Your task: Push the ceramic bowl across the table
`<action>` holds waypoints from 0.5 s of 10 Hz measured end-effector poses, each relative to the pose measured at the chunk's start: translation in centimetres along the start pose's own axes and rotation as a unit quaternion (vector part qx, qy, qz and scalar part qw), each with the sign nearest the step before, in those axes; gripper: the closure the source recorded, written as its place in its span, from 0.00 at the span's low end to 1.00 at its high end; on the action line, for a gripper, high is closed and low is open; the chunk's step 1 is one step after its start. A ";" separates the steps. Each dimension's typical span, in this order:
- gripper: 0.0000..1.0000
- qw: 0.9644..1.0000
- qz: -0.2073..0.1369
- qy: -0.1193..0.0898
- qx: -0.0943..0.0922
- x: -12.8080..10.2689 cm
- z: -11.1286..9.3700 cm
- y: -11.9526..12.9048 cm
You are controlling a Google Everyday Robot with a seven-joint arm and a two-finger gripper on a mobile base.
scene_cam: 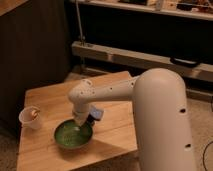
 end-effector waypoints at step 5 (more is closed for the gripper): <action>1.00 1.000 -0.024 0.012 0.006 -0.3 -2.7 -1.8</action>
